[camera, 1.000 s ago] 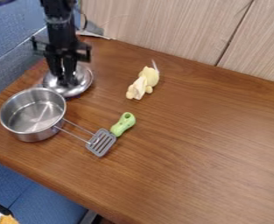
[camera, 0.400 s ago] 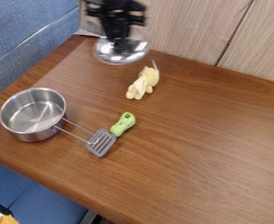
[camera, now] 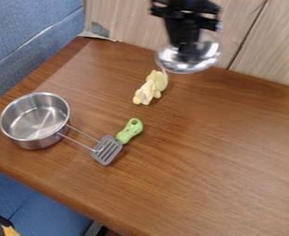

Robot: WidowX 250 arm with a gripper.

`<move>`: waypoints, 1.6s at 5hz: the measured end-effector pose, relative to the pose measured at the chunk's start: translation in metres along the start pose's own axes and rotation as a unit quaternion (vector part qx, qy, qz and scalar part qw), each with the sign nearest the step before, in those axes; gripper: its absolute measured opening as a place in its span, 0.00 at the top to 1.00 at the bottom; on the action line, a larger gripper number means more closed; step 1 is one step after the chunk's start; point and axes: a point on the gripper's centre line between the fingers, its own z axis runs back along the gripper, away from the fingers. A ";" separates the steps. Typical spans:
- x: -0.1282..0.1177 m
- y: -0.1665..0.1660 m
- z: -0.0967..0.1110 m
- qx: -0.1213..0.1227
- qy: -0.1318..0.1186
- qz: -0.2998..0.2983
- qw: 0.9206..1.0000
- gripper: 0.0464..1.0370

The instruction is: Move the silver pot lid to the middle top of the table

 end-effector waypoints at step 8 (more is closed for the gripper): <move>-0.008 -0.016 -0.092 0.020 0.090 -0.060 0.994 0.43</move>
